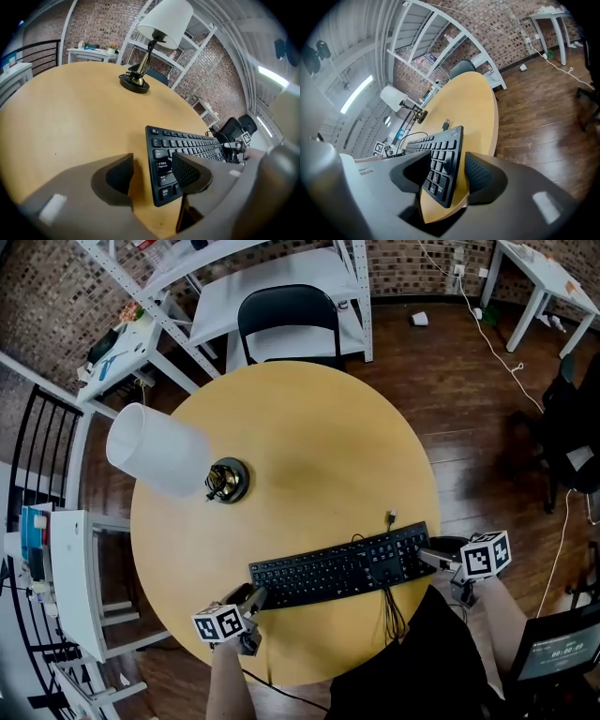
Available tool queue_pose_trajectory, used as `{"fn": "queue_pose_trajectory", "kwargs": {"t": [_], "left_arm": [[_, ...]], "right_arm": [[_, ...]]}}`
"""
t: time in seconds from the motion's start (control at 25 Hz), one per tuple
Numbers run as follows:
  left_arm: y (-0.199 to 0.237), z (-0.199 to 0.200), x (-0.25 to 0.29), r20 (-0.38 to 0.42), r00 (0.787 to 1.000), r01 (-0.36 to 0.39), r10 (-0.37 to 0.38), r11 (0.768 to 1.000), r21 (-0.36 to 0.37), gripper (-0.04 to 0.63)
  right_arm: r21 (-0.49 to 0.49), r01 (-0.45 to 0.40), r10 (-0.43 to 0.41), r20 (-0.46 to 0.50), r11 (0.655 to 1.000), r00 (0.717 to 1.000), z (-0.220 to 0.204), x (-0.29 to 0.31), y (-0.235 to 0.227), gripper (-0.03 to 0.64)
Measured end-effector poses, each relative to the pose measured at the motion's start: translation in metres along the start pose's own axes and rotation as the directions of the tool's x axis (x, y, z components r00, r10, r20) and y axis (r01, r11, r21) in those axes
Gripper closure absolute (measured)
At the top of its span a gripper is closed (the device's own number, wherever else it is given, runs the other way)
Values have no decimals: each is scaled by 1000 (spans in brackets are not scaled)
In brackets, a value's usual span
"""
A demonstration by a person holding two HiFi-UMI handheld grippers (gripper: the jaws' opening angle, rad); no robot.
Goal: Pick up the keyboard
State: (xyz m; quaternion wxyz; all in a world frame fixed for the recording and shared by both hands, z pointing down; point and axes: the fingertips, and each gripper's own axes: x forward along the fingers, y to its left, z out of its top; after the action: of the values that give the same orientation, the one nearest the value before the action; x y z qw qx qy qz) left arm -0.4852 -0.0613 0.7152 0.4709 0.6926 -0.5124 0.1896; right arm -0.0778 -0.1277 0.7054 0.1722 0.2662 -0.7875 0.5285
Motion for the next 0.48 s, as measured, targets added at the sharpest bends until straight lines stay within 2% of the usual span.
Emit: {"fn": "queue_pose_trajectory", "kwargs": {"t": [0.12,0.28,0.48], "left_arm": [[-4,0,3,-18,999,41,-41,999,0,351],[-7,-1,4,-24,998,54,-54,998,12,353],[-9,0,10,-46,997,69,-67,995,65,359]], "right_arm": [[30,-38,38,-13,999,999,-1,4,3,404],[36,-44,44,-21,998,999,2,6,4,430],[85,-81,84,-33,993,996,13,11,2,421]]}}
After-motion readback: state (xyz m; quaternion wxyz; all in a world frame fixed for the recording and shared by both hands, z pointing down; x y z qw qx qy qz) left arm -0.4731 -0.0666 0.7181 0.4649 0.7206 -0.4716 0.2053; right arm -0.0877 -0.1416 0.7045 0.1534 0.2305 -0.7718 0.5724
